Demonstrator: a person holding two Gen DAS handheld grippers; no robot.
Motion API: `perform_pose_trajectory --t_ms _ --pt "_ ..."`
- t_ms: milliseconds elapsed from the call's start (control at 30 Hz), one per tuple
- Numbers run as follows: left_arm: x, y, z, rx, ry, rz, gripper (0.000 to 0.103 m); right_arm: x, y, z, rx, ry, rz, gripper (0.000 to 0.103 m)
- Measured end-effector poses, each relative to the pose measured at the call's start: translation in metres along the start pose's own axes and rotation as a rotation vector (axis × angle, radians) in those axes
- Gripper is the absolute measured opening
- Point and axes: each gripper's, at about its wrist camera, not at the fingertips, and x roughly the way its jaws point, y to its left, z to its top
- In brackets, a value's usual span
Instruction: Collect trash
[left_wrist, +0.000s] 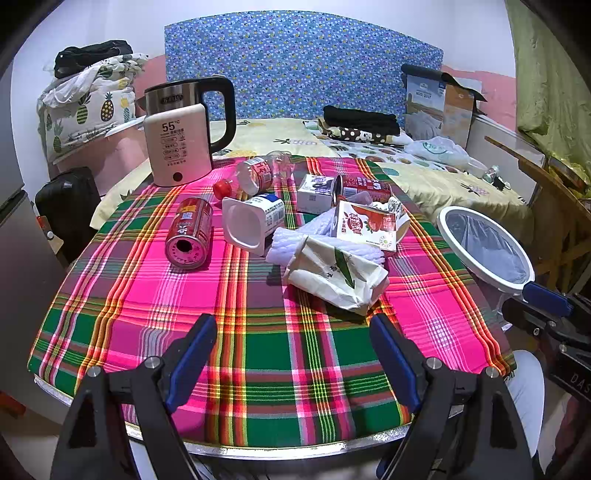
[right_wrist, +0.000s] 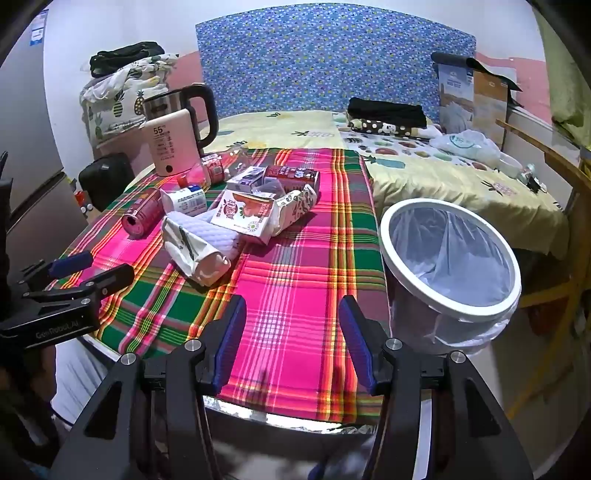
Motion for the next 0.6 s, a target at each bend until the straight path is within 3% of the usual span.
perform_pose_trajectory --t_ms 600 --pt "0.0001 -0.0011 -0.0005 0.001 -0.001 0.002 0.086 -0.0005 0.0019 -0.0004 0.0 -0.003 0.002 0.054"
